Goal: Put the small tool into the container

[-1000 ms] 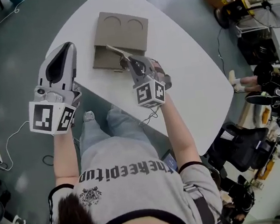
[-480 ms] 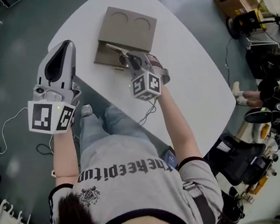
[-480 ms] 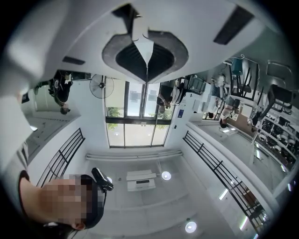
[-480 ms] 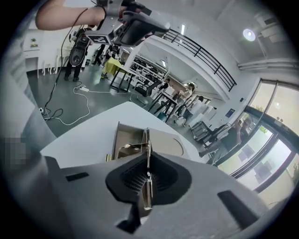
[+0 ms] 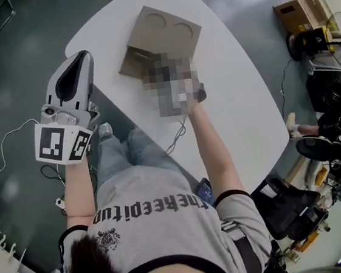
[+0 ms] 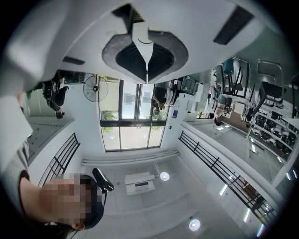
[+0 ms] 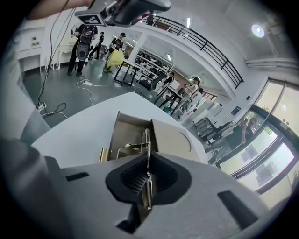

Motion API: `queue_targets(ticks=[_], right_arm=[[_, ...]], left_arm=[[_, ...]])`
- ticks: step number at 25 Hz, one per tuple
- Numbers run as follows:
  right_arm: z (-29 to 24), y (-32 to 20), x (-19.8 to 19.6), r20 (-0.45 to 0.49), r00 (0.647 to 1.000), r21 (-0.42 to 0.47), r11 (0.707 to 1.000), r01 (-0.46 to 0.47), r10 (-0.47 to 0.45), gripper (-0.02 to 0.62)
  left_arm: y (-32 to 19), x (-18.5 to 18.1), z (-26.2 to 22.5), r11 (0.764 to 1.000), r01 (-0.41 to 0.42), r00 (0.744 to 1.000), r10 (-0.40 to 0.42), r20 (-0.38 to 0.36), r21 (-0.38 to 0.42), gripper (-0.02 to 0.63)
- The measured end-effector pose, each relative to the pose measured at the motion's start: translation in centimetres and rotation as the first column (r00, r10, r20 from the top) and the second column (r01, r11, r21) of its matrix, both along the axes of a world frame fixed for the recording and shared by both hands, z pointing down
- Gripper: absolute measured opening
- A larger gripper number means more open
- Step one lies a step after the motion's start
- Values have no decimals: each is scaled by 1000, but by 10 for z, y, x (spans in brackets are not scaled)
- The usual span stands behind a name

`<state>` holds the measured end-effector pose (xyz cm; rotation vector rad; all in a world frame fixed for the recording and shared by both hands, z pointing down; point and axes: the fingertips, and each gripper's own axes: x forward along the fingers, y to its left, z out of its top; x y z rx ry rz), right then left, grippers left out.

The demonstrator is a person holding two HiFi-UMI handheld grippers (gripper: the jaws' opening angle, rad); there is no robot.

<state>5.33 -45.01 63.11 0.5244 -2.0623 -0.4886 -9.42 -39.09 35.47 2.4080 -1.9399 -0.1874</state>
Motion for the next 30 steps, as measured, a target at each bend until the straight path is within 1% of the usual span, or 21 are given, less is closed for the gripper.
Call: queue_targets(ticks=[12,19,26,30], right_arm=[[25,-11,-1,-82,997,-3,1000,-1,1,3],[26,-11,-3,-100,995,13,1000,3,-2,6],[29,0,-4,-116,993,-40,999,-6,1,35],[27,6,-6,-103,995,-74,997,-7,0,48]], left_arm=[[5,0,6,999,41,999,-41,17,-17,12],[11,5,2,999,33,999,-33,20,-15,12],[20,-3,1,999,36,999,-36,21,-16,12],[25,-6,-1,1000,29,999,-28,18,-8,12]])
